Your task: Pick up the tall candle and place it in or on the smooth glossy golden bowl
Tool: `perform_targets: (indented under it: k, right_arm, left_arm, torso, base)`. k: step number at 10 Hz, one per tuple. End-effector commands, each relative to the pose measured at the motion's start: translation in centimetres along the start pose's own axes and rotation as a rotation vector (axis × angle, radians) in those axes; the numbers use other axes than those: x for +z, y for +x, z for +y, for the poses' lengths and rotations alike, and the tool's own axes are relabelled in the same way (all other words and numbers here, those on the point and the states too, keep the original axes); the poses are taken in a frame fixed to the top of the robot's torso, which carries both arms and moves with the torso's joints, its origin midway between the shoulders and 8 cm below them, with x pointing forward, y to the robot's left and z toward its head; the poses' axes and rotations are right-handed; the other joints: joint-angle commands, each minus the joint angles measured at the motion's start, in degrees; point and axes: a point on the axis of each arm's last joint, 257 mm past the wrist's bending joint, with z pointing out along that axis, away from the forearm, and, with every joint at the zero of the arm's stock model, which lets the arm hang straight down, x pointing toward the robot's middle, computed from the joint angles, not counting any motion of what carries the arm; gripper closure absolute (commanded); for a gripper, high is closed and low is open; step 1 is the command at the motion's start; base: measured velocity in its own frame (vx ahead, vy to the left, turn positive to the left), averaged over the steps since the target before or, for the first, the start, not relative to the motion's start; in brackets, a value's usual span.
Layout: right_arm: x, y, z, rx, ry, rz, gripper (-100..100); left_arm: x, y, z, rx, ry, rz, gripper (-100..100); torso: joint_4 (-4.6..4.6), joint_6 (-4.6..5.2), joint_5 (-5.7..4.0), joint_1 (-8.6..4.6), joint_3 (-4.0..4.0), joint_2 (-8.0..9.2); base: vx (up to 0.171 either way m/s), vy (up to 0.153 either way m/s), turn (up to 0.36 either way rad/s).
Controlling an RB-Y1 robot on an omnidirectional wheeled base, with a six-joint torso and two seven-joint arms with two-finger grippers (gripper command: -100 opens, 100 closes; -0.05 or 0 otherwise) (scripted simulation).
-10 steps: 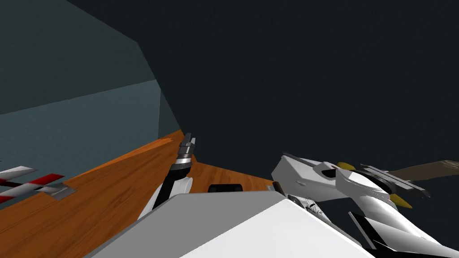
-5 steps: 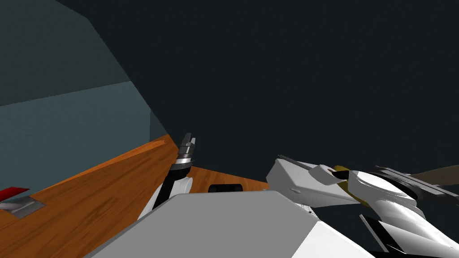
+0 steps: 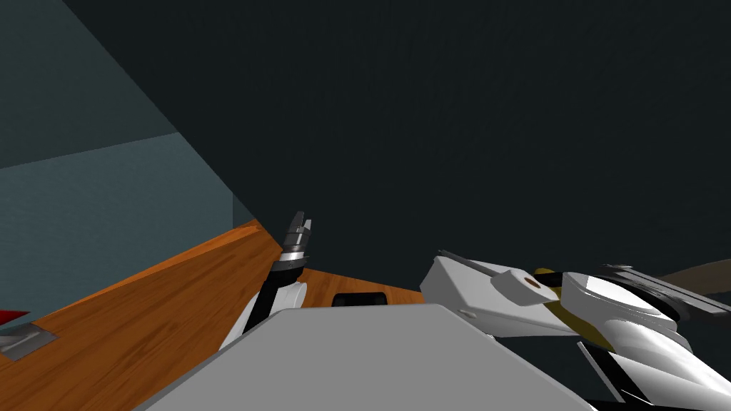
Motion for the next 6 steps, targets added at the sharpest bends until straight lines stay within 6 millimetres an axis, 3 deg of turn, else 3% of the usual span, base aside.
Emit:
perform_targets:
  k: [1,3,4,5,6]
  right_arm:
    - [0.0,0.0,0.0,0.0,0.0,0.0,-100]
    - [0.0,0.0,0.0,0.0,0.0,0.0,-100]
    - [0.0,0.0,0.0,0.0,0.0,0.0,0]
    - [1.0,-1.3,-0.2,0.0,-0.005,0.003,-100]
    - [1.3,-1.7,-0.2,0.0,-0.006,0.003,-100]
  left_arm:
    - [0.0,0.0,0.0,0.0,0.0,0.0,0]
    - [0.0,0.0,0.0,0.0,0.0,0.0,0]
    - [0.0,0.0,0.0,0.0,0.0,0.0,0]
    - [0.0,0.0,0.0,0.0,0.0,0.0,0]
    - [0.0,0.0,0.0,0.0,0.0,0.0,0]
  torso:
    - [0.0,0.0,0.0,0.0,0.0,0.0]
    - [0.01,0.0,0.01,0.04,0.02,0.03]
    - [0.01,0.0,0.02,0.04,0.02,0.03]
    - [0.01,0.0,0.02,0.04,0.02,0.04]
    - [0.0,0.01,0.05,0.12,0.0,-0.01]
  base:
    - [0.0,0.0,0.0]
    - [0.0,0.0,0.0]
    - [0.0,0.0,0.0]
    - [0.018,0.025,-0.039]
    - [0.03,0.037,-0.036]
